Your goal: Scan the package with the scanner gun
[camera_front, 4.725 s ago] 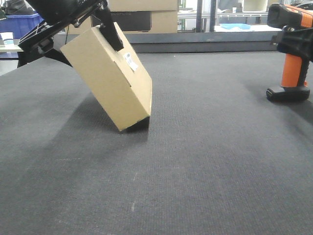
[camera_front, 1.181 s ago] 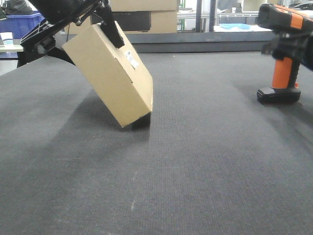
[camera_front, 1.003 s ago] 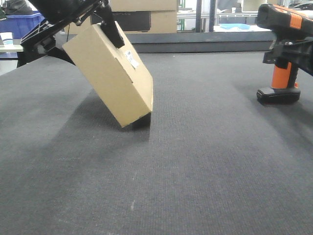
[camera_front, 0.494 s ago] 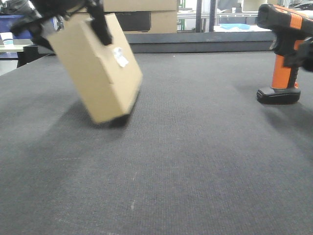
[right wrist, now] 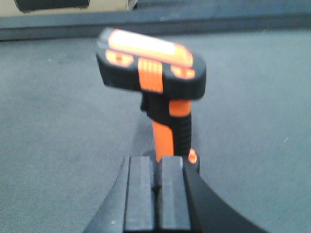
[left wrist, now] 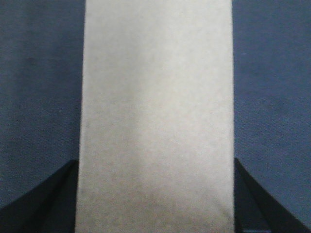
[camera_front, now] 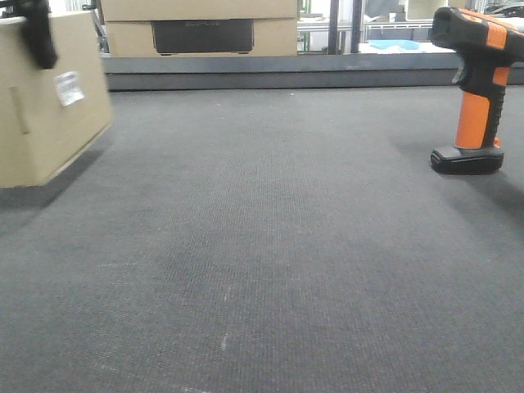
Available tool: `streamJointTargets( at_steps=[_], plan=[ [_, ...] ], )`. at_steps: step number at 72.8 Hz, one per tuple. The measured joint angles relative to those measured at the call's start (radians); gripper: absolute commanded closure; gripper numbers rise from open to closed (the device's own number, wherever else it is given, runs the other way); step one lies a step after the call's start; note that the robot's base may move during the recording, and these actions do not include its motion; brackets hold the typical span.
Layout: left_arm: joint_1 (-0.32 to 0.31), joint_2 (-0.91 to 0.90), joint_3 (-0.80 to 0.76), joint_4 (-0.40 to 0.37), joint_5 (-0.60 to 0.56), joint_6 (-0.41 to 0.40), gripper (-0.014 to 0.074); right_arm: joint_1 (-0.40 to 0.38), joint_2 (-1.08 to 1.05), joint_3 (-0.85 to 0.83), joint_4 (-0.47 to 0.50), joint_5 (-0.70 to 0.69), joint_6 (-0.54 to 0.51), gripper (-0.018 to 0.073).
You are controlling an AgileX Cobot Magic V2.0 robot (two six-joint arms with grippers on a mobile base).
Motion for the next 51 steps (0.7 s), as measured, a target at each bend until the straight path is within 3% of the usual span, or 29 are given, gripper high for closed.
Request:
streamJointTargets(
  at_steps=[36, 43, 51],
  plan=[
    [0.004, -0.012, 0.123, 0.029, -0.055, 0.021, 0.0694, 0.0, -0.068, 0.002, -0.015, 0.041, 0.0, 0.0727],
    [0.004, -0.013, 0.125, 0.029, -0.059, 0.021, 0.0585, 0.0, -0.068, 0.002, -0.015, 0.041, 0.0, 0.0727],
    [0.004, -0.013, 0.126, 0.03, -0.061, 0.021, 0.0342, 0.0, -0.068, 0.002, -0.015, 0.041, 0.0, 0.0727]
  ],
)
